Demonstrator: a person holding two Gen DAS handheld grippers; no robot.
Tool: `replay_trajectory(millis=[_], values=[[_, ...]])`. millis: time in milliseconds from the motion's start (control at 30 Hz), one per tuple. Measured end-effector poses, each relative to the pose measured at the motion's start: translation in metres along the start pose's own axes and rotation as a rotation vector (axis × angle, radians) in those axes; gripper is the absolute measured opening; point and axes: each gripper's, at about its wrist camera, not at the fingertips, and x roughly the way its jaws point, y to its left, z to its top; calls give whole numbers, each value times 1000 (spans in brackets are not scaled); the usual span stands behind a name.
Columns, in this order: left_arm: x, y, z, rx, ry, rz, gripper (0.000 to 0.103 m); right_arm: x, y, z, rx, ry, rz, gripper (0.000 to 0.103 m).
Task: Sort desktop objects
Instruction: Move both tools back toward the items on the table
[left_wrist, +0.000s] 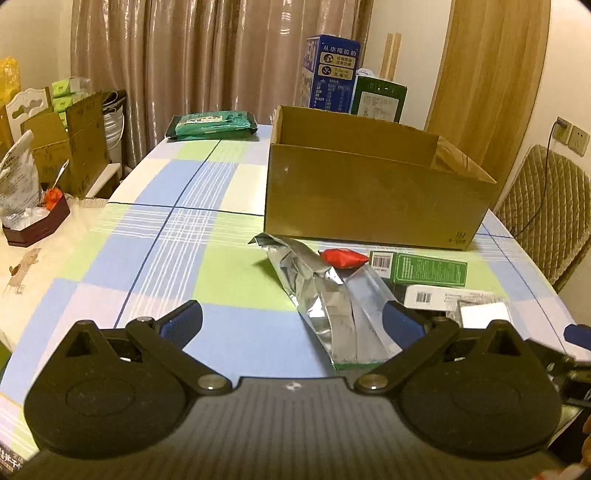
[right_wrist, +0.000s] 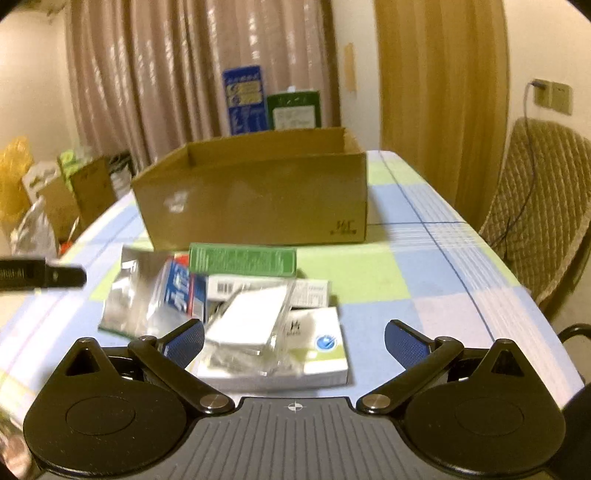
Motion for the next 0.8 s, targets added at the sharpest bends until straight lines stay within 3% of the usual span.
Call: replay_trajectory(millis=[267,467,800], values=[[8,0,0,9,-15,50,102,16,10,-6,-50,7,13,101],[12,-3,-2,32,-30,43,102,26,19,-9,-97,0,24,101],[26,3,-2,-3,62,55,102,46,29,-14,-118,22,28,100]])
